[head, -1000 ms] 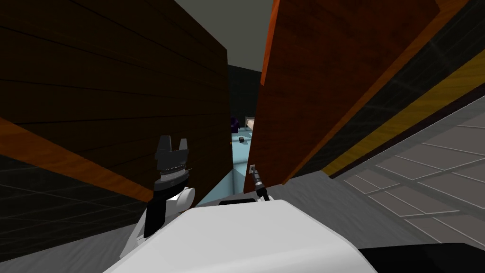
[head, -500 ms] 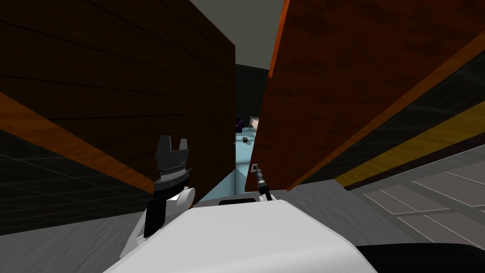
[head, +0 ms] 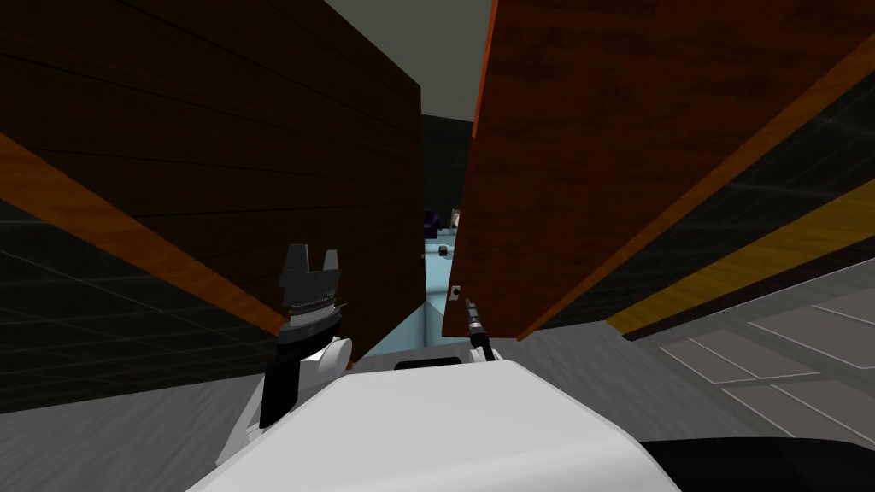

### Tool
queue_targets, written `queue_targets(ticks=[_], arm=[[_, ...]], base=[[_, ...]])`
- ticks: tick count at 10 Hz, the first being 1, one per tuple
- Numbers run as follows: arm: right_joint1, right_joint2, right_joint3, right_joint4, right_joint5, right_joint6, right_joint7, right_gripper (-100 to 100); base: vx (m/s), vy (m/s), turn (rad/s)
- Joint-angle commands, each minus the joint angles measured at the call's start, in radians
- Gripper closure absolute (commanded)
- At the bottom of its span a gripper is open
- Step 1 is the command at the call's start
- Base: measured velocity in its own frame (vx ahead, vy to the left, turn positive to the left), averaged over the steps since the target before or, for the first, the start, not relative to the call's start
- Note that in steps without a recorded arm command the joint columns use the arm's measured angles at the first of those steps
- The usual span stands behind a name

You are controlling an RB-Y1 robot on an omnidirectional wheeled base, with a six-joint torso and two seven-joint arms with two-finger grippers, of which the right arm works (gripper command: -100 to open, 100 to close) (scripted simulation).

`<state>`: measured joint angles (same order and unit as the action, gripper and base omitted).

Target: Push the door open

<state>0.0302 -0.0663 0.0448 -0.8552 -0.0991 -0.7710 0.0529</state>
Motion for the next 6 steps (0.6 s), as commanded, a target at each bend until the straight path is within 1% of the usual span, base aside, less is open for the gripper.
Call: queue_targets(ticks=[1, 2, 4, 5, 6], arm=[[0.001, 0.005, 0.002, -0.004, -0.001, 0.010, -0.002, -100], [0.001, 0.010, 0.003, -0.006, -0.001, 0.017, -0.003, -100], [0.002, 0.031, 0.006, -0.010, -0.003, 0.031, -0.005, -100], [0.002, 0.027, 0.005, -0.009, -0.002, 0.026, -0.002, -100], [0.001, 0.018, 0.002, -0.003, -0.003, 0.020, -0.001, -100]], base=[[-0.220, 0.091, -0.028], [-0.225, 0.097, -0.036], [-0.217, 0.126, -0.042], [-0.104, 0.045, -0.013], [0.071, 0.024, 0.030]])
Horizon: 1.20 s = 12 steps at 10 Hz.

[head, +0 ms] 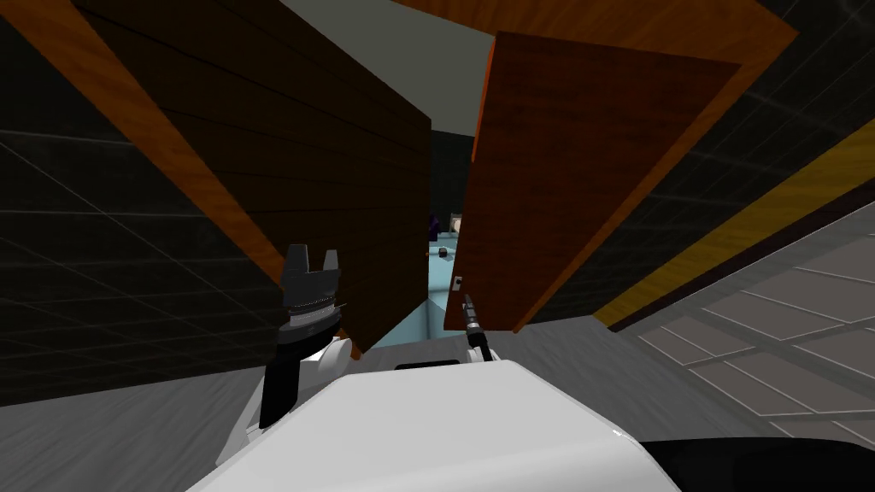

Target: Push the door open

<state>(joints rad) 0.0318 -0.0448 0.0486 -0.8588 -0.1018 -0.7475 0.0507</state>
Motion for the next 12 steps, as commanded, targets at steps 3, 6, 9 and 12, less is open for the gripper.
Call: queue_targets(ticks=[3, 6, 9, 12], arm=[[-0.002, -0.010, -0.006, 0.008, -0.002, -0.012, 0.003, -100], [-0.003, -0.006, -0.013, 0.018, -0.003, -0.025, 0.005, -100], [-0.003, 0.000, -0.015, 0.020, -0.004, -0.028, 0.006, -100], [-0.003, 0.000, -0.015, 0.020, -0.004, -0.028, 0.006, 100]], base=[[0.196, -0.020, 0.021], [0.211, 0.008, 0.025], [0.163, 0.010, 0.010], [-0.025, -0.001, 0.007]])
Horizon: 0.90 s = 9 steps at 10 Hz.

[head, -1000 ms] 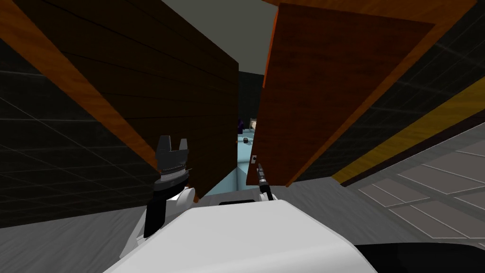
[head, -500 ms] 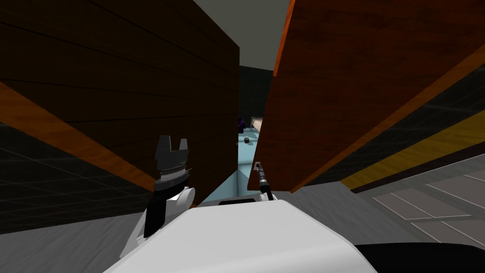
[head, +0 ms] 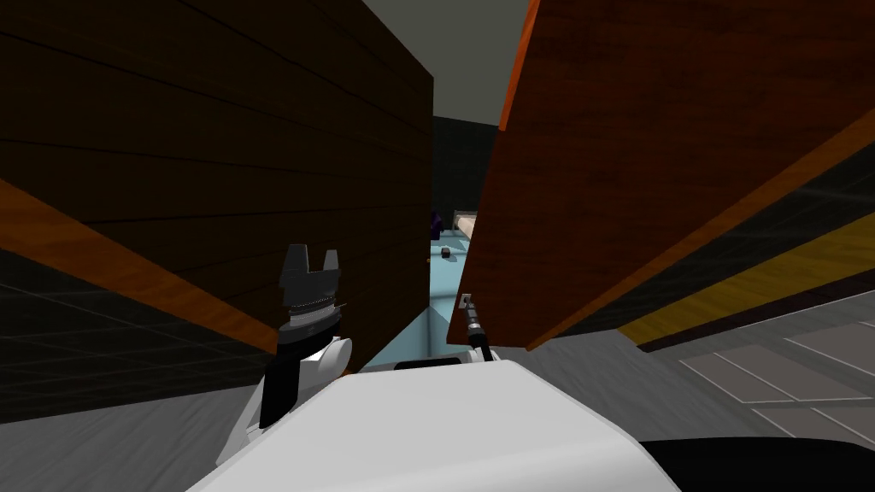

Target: Push the door open

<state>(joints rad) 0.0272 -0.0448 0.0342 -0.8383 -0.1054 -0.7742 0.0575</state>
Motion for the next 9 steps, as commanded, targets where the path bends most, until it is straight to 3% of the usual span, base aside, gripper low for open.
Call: queue_targets(ticks=[1, 3, 4, 5, 9], arm=[[0.001, 0.000, 0.000, 0.000, 0.000, -0.001, -0.001, 100], [0.001, 0.000, 0.000, 0.000, 0.000, -0.001, -0.001, 100], [-0.005, -0.005, -0.037, 0.007, -0.023, -0.006, 0.021, 100], [-0.005, -0.005, -0.037, 0.007, -0.023, -0.006, 0.021, 100], [-0.019, -0.013, -0.114, 0.016, -0.070, -0.022, 0.062, 100]], base=[[-0.011, -0.001, -0.001], [-0.003, 0.001, -0.001], [0.020, -0.020, 0.255], [0.031, -0.034, 0.179], [0.051, -0.030, 0.179]])
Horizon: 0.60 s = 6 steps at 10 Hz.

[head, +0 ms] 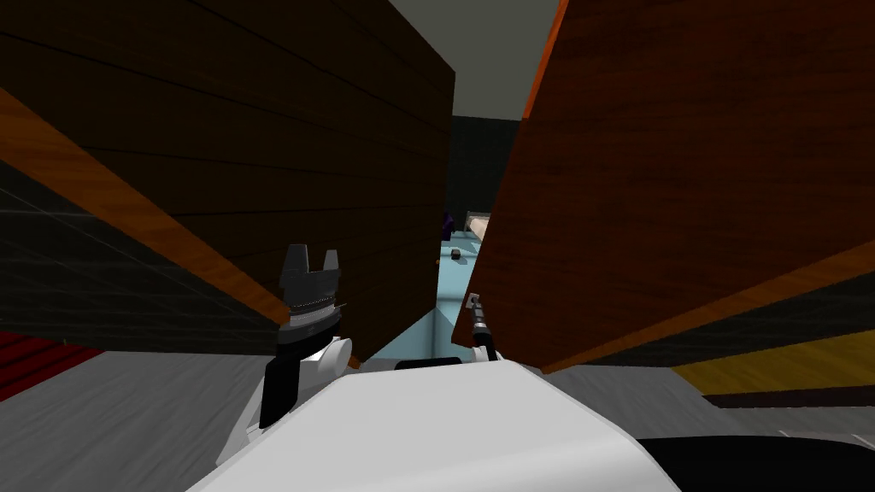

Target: Push the door open

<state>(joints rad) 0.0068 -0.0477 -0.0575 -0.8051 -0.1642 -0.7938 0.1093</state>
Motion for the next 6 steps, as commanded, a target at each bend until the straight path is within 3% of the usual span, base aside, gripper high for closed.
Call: queue_targets(ticks=[1, 4, 5, 6], arm=[[-0.003, -0.012, -0.042, -0.014, -0.023, -0.007, 0.021, 100], [-0.015, -0.015, -0.107, -0.006, -0.062, -0.020, 0.056, 100], [-0.015, -0.015, -0.107, -0.006, -0.062, -0.020, 0.056, 100], [-0.019, -0.016, -0.130, -0.003, -0.076, -0.025, 0.069, 100]], base=[[0.052, -0.037, 0.178], [0.055, -0.046, 0.194], [0.035, -0.046, 0.064], [0.027, -0.055, 0.053]])
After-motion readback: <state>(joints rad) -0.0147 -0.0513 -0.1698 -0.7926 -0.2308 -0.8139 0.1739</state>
